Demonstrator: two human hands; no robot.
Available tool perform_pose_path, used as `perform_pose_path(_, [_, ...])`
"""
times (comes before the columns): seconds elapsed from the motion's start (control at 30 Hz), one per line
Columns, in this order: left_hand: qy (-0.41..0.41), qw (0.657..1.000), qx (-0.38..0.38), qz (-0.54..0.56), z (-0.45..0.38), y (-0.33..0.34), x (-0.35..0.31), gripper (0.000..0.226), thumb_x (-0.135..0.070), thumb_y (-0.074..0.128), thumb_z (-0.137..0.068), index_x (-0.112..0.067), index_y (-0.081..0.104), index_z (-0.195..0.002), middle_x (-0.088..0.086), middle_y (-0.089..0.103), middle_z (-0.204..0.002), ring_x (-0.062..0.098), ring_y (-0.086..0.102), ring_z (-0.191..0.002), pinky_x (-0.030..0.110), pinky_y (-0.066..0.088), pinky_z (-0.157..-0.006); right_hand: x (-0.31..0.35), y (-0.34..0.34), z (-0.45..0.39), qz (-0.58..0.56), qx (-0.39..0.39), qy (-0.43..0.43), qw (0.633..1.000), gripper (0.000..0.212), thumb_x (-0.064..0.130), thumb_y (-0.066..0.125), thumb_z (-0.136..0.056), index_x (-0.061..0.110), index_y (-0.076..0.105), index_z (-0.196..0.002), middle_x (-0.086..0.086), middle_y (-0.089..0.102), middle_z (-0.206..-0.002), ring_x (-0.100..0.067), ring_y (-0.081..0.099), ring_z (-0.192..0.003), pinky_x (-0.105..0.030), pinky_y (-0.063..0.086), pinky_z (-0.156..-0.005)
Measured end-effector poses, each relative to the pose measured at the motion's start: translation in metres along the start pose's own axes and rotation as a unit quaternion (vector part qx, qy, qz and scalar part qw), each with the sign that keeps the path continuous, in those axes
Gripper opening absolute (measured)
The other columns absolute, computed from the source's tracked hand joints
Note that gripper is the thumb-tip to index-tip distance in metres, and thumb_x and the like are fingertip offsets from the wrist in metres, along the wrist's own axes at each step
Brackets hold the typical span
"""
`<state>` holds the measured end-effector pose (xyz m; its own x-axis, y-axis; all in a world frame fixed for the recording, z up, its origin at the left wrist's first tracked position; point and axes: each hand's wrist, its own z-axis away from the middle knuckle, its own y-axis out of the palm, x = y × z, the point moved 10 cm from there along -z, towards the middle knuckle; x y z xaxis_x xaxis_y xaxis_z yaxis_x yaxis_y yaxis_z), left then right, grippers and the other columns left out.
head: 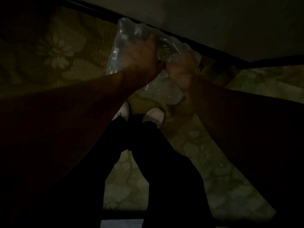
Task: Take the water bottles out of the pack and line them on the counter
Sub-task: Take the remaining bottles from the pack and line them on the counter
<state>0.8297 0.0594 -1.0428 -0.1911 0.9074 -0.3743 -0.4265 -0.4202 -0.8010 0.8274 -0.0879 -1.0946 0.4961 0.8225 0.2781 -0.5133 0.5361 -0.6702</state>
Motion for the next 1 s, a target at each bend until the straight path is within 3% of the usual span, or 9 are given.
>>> perform_pose_path(0.13, [-0.027,0.998,0.023,0.050,0.051,-0.037,-0.004,0.054,-0.044,0.058,-0.091,-0.020,0.046,-0.138,0.006,0.057,-0.132,0.024,0.054,-0.121,0.034,0.043,-0.093,-0.006,-0.017,0.052,-0.101,0.031,0.070,0.992,0.069,0.049,0.066,-0.084,0.012,0.044,-0.138,0.000,0.054,-0.125,-0.014,0.052,-0.109,-0.026,0.042,-0.085])
perform_pose_path(0.27, [-0.087,0.994,0.045,0.052,0.102,-0.095,-0.007,0.043,-0.047,0.059,-0.090,-0.027,0.059,-0.128,0.001,0.064,-0.123,0.021,0.061,-0.110,0.029,0.046,-0.079,0.007,-0.041,0.134,-0.204,0.055,0.153,0.965,0.088,0.058,0.062,-0.083,0.010,0.030,-0.149,-0.010,0.036,-0.152,-0.028,0.039,-0.136,-0.039,0.033,-0.112])
perform_pose_path(0.33, [-0.108,0.991,0.057,0.054,0.125,-0.120,-0.011,0.041,-0.049,0.060,-0.089,-0.030,0.061,-0.125,0.000,0.065,-0.122,0.020,0.063,-0.107,0.030,0.049,-0.079,0.022,-0.060,0.165,-0.233,0.042,0.161,0.958,0.097,0.060,0.065,-0.078,0.011,0.024,-0.151,-0.011,0.032,-0.154,-0.030,0.035,-0.139,-0.042,0.030,-0.115])
perform_pose_path(0.53, [-0.148,0.979,0.057,0.128,0.193,-0.186,-0.021,0.043,-0.047,0.063,-0.086,-0.032,0.061,-0.126,-0.001,0.064,-0.125,0.021,0.062,-0.110,0.031,0.048,-0.083,0.048,-0.102,0.249,-0.184,0.078,0.160,0.967,0.080,0.066,0.064,-0.069,0.027,0.048,-0.137,-0.002,0.056,-0.134,-0.028,0.056,-0.116,-0.032,0.046,-0.092])
perform_pose_path(0.67, [-0.173,0.964,0.013,0.200,0.209,-0.238,-0.016,0.046,-0.046,0.064,-0.082,-0.030,0.063,-0.125,0.003,0.067,-0.120,0.024,0.063,-0.108,0.034,0.052,-0.088,0.077,-0.139,0.275,-0.195,0.068,0.159,0.965,0.092,0.072,0.057,-0.055,0.027,0.049,-0.135,-0.003,0.061,-0.127,-0.028,0.061,-0.106,-0.039,0.054,-0.088])
perform_pose_path(0.73, [-0.183,0.954,0.004,0.236,0.213,-0.257,-0.016,0.054,-0.055,0.060,-0.076,-0.030,0.063,-0.124,0.005,0.070,-0.113,0.024,0.066,-0.103,0.039,0.054,-0.088,0.088,-0.148,0.289,-0.248,0.074,0.174,0.950,0.092,0.074,0.061,-0.057,0.027,0.049,-0.135,-0.001,0.063,-0.119,-0.023,0.064,-0.088,-0.034,0.059,-0.068])
perform_pose_path(0.8, [-0.182,0.944,-0.004,0.275,0.217,-0.274,-0.017,0.068,-0.067,0.052,-0.066,-0.029,0.064,-0.122,0.006,0.074,-0.102,0.024,0.070,-0.092,0.040,0.057,-0.084,0.098,-0.151,0.307,-0.304,0.099,0.195,0.927,0.085,0.074,0.065,-0.063,0.029,0.048,-0.133,0.001,0.065,-0.111,-0.018,0.062,-0.074,-0.024,0.051,-0.052])
perform_pose_path(0.9, [-0.175,0.933,-0.012,0.313,0.222,-0.299,-0.014,0.069,-0.068,0.052,-0.065,-0.029,0.066,-0.120,0.005,0.075,-0.096,0.024,0.072,-0.082,0.041,0.059,-0.078,0.114,-0.153,0.333,-0.353,0.150,0.208,0.900,0.066,0.069,0.063,-0.074,0.030,0.049,-0.126,-0.003,0.065,-0.107,-0.023,0.067,-0.087,-0.032,0.057,-0.073])
perform_pose_path(1.0, [-0.152,0.923,-0.015,0.354,0.231,-0.326,-0.010,0.043,-0.047,0.066,-0.080,-0.026,0.069,-0.117,0.005,0.075,-0.090,0.018,0.072,-0.065,0.034,0.060,-0.070,0.129,-0.157,0.357,-0.401,0.188,0.207,0.872,0.049,0.058,0.064,-0.080,0.024,0.056,-0.115,-0.006,0.068,-0.101,-0.021,0.066,-0.084,-0.030,0.054,-0.068])
